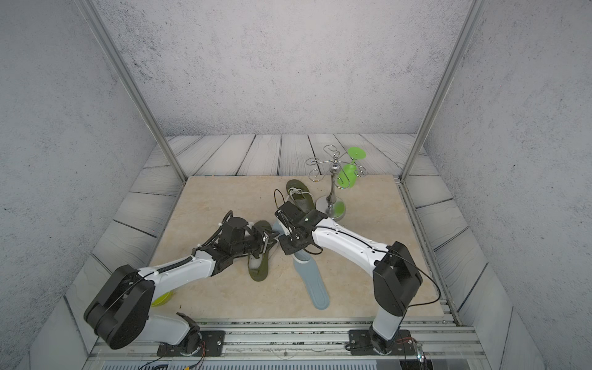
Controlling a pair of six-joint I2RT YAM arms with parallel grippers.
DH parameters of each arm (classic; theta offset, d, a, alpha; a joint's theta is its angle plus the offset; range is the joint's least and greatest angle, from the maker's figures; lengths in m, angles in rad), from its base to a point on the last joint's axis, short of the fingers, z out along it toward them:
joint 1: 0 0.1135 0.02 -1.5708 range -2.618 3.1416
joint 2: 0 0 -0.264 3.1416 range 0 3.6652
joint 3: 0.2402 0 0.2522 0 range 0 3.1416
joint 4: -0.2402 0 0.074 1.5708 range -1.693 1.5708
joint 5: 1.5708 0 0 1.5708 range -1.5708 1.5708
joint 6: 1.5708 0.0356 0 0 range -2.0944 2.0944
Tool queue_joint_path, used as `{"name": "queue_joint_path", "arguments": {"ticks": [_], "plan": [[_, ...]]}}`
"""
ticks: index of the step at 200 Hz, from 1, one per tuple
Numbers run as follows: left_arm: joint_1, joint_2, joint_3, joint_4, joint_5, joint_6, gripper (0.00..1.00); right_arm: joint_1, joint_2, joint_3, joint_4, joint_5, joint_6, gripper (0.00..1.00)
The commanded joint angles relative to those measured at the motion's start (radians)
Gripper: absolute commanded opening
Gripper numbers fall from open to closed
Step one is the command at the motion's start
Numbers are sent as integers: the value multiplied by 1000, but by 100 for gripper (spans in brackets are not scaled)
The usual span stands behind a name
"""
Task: Insert the insole into the shoe
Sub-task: Pick up the insole from the center of the board, then pick up the shoe at the center of the board.
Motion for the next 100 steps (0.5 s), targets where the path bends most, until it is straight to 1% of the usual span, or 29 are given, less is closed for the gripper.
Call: {"name": "queue_joint_path", "arguments": {"ticks": [1,13,21,37,58,70,84,100], "plan": [[14,-49,39,-93,-16,54,42,2,8,27,-46,27,-12,28],[25,-62,45,-122,-15,92,43,2,4,29,-50,30,-15,28],[34,-73,60,-175,-15,135,43,2,2,29,-55,32,-16,28],[56,-100,136,-356,-28,297,43,2,-3,29,-68,32,-22,28],[63,-105,286,-642,-106,600,42,0,-18,27,-95,33,-25,26],[63,-87,363,-769,-143,779,41,-2,-29,23,-109,33,-22,26],[65,-70,428,-871,-159,973,39,-10,-50,10,-121,33,-18,25],[65,-63,465,-951,-177,1157,39,-20,-74,-10,-130,35,-14,25]]}}
